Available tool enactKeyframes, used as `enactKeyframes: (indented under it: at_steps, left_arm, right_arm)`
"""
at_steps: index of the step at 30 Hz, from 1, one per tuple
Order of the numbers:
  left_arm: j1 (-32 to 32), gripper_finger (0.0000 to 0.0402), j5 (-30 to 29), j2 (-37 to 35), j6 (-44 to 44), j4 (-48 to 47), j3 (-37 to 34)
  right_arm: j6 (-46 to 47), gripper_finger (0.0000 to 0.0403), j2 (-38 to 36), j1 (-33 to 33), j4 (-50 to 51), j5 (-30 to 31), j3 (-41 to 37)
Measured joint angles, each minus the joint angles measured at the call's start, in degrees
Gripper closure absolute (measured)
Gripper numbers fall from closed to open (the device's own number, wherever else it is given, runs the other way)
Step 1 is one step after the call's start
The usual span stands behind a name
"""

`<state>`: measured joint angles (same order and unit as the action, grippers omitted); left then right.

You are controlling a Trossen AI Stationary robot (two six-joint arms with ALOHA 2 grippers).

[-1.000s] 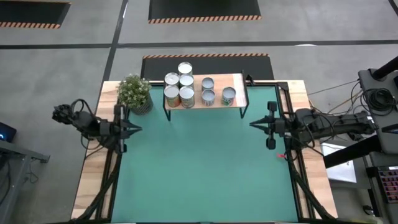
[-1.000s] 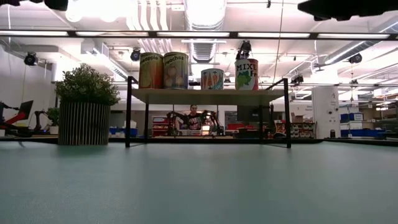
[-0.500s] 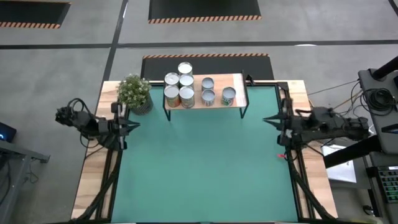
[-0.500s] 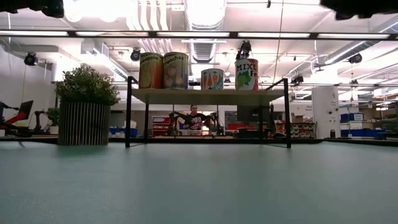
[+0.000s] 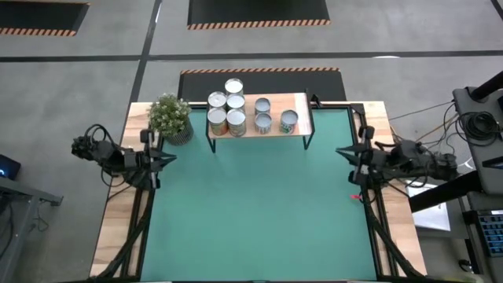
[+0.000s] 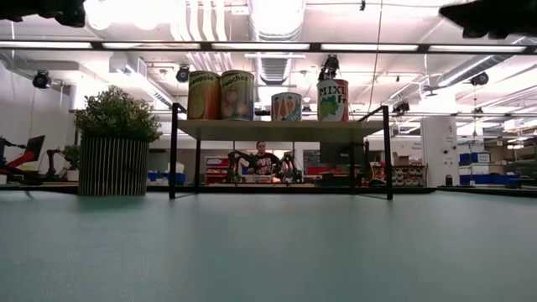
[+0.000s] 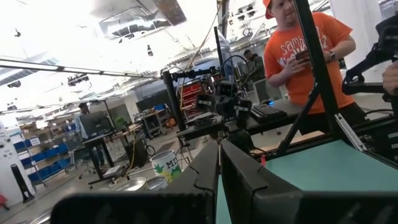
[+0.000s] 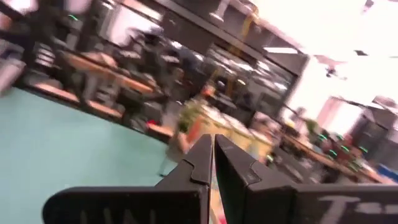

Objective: Pick and place cans onto a shelf
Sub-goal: Return to Home Position

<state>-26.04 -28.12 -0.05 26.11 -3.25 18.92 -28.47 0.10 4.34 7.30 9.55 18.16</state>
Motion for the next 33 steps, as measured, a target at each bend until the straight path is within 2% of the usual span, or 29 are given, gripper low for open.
enactKeyframes:
  at_steps: [4, 7, 13, 17, 21, 25, 33]
  left_arm:
    - [0.0, 0.0402, 0.0, 0.0, 0.1, -0.3, 0.0]
    - [0.0, 0.0402, 0.0, 0.0, -0.7, -0.4, 0.0]
    - [0.0, 0.0402, 0.1, 0.1, -3.9, -0.7, -1.0]
    - [0.0, 0.0402, 0.9, 0.1, -11.4, -0.7, -2.9]
    - [0.0, 0.0402, 6.1, 0.3, -20.4, 2.5, -10.1]
    - [0.0, 0.0401, 6.3, 0.6, -17.4, 16.8, -18.4]
    - [0.1, 0.0402, 6.2, 1.6, -15.2, 17.9, -16.1]
  right_arm:
    - [0.6, 0.0394, 0.4, -0.1, -3.1, 4.9, -2.5]
    - [1.8, 0.0394, 0.1, -0.1, -2.0, 5.4, -4.8]
    - [4.7, 0.0394, 0.2, 0.0, -6.4, 5.1, -7.3]
    - [5.2, 0.0394, 0.0, 0.0, -6.3, 5.1, -7.8]
    - [5.4, 0.0394, 0.0, 0.0, -5.4, 5.1, -7.8]
    - [6.2, 0.0394, 0.0, 0.0, -4.6, 5.1, -7.8]
    - [10.9, 0.0394, 0.1, 0.0, -4.6, 0.6, -8.5]
